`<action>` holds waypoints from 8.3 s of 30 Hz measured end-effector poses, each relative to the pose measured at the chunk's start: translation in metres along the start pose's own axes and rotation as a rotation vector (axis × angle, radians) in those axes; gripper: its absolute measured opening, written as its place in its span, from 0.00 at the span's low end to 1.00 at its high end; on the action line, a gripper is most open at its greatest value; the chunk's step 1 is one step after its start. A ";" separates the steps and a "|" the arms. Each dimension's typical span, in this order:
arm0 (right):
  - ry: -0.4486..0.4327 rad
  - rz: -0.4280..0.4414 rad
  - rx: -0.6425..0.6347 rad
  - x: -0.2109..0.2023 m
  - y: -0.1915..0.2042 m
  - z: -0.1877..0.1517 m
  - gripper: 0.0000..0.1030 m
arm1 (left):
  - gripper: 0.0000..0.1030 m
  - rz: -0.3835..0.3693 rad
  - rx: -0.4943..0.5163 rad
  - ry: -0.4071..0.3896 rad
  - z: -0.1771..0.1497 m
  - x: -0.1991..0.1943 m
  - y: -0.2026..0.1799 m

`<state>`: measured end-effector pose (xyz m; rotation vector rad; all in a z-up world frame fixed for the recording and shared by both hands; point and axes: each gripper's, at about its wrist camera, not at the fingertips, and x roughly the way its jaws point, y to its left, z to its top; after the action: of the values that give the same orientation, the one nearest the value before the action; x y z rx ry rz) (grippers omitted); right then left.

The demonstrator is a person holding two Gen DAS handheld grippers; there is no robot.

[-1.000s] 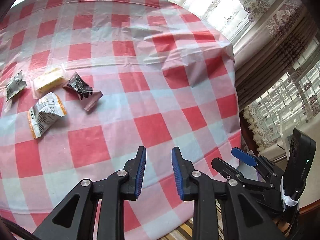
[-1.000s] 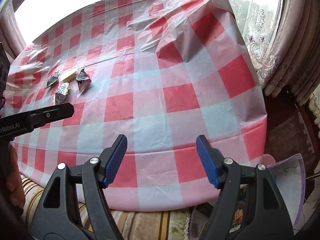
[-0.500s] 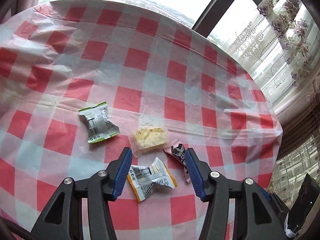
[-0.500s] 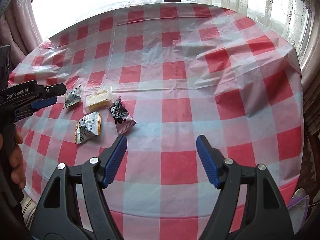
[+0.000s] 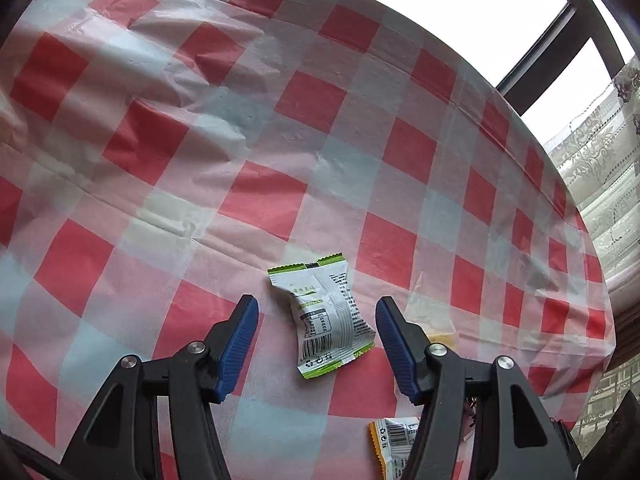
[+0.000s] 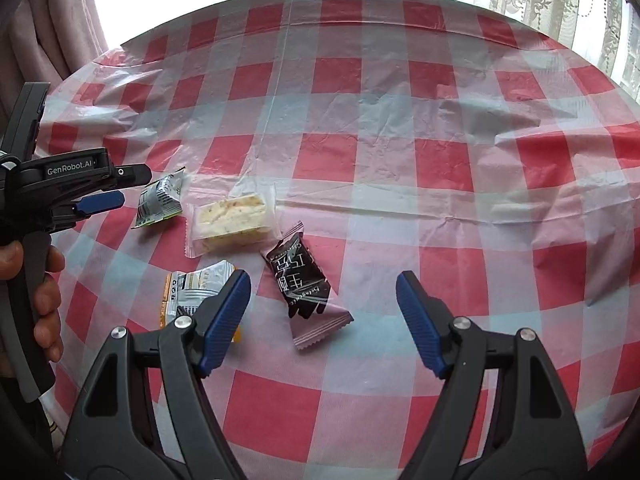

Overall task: Organize snacks
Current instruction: 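Move both open tools back over the remaining snacks, then grasp the green-white bag with the left tool while the right tool grasps the pink-black chocolate packet, then carry both packets to the white box and open both tools to release them, then move both open tools back over the last two snacks, then grasp the orange-edged bag with the left tool while the right tool grasps the clear cake packet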

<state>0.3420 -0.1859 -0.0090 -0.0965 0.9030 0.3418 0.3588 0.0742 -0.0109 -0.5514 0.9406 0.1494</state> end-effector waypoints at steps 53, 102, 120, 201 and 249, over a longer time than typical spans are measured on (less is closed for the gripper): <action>0.022 -0.080 0.041 -0.016 -0.016 -0.053 0.22 | 0.36 0.060 0.349 -0.127 -0.084 -0.052 -0.069; 0.156 -0.360 0.432 -0.181 -0.218 -0.288 0.22 | 0.36 -0.419 0.975 0.391 -0.361 -0.088 -0.304; 0.184 -0.373 0.552 -0.191 -0.247 -0.313 0.54 | 0.57 -0.439 1.035 0.501 -0.399 -0.085 -0.327; -0.010 -0.048 0.060 -0.040 -0.012 -0.019 0.71 | 0.46 -0.106 0.829 0.104 -0.090 -0.012 -0.079; -0.027 0.017 -0.229 0.047 0.067 0.028 0.83 | 0.45 -0.016 0.378 -0.009 -0.032 -0.020 0.004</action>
<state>0.3677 -0.1052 -0.0246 -0.2945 0.8360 0.4603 0.3224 0.0637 -0.0113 -0.2089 0.9274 -0.0411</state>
